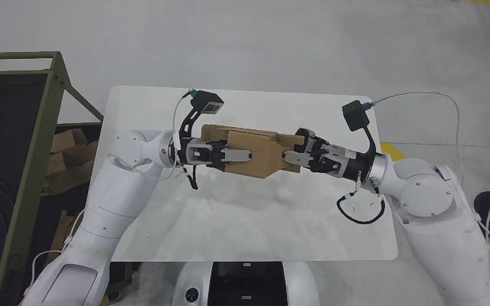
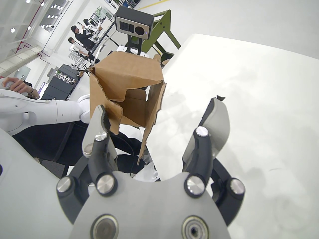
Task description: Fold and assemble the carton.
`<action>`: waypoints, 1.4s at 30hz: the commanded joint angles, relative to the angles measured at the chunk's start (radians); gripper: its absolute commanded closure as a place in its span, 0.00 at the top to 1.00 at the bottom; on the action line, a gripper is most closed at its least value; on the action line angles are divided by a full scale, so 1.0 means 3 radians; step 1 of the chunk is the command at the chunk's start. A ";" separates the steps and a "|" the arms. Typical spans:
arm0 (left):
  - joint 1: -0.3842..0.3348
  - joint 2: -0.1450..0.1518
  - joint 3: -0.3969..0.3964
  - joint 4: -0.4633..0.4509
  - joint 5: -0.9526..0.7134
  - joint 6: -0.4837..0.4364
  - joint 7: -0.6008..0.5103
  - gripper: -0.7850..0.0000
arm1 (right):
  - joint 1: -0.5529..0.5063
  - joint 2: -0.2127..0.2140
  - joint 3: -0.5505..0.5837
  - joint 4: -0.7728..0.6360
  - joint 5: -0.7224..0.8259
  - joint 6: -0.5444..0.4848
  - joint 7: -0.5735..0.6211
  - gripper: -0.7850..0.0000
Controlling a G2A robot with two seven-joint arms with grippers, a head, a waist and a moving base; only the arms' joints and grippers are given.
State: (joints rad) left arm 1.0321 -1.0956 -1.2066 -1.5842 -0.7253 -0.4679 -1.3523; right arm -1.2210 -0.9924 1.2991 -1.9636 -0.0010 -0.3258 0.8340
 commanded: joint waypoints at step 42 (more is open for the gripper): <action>-0.0038 0.0053 0.0035 0.0030 0.0008 -0.0038 0.0038 0.00 | 0.0097 0.0004 -0.0105 -0.0281 -0.0251 0.0244 0.0029 0.34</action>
State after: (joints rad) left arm 1.0216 -1.0802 -1.1963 -1.5764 -0.7227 -0.4795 -1.3407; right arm -1.1931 -0.9911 1.2684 -2.0460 -0.0752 -0.2538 0.8431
